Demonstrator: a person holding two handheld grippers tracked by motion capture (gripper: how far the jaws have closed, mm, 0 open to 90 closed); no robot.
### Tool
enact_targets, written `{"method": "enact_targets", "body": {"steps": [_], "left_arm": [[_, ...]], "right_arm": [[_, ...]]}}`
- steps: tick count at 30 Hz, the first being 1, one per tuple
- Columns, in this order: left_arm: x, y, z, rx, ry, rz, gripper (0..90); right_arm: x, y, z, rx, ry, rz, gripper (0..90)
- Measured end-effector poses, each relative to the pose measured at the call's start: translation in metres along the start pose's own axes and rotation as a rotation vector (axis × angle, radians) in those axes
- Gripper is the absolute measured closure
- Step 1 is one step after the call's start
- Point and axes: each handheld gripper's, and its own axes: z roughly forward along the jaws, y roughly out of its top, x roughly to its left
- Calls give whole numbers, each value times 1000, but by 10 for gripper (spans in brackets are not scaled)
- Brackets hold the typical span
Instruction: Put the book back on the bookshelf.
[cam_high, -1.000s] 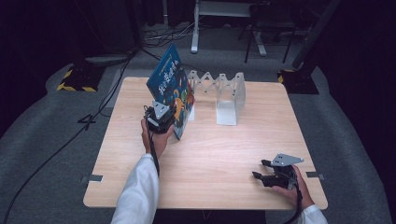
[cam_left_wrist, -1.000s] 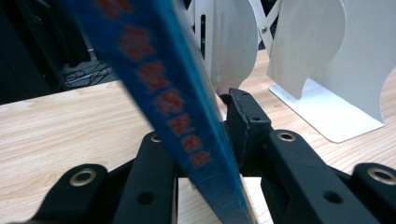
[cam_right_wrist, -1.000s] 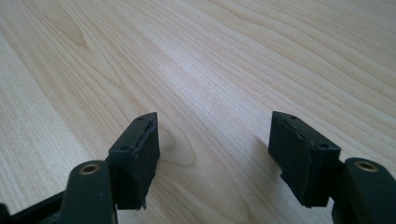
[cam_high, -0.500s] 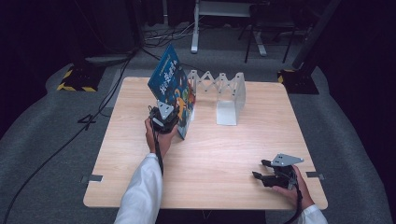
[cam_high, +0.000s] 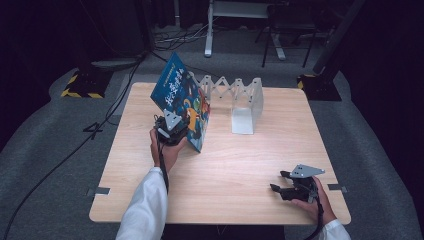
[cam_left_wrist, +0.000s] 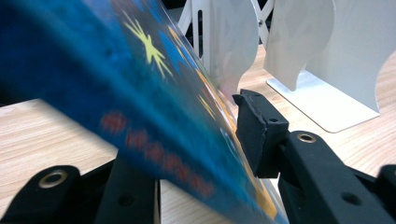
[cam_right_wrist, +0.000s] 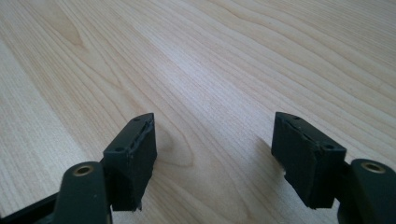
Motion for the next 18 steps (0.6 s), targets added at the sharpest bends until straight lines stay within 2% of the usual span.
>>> {"method": "enact_targets", "body": {"steps": [10, 15, 18], "left_arm": [[2, -3, -10, 17, -46, 16, 532], [3, -1, -19, 44, -95, 48, 464], [5, -1, -23, 53, -105, 71, 449]], "right_arm": [[0, 2, -1, 10, -17, 1, 271], [-1, 7, -5, 16, -43, 4, 254], [-1, 10, -10, 0, -43, 13, 252]]}}
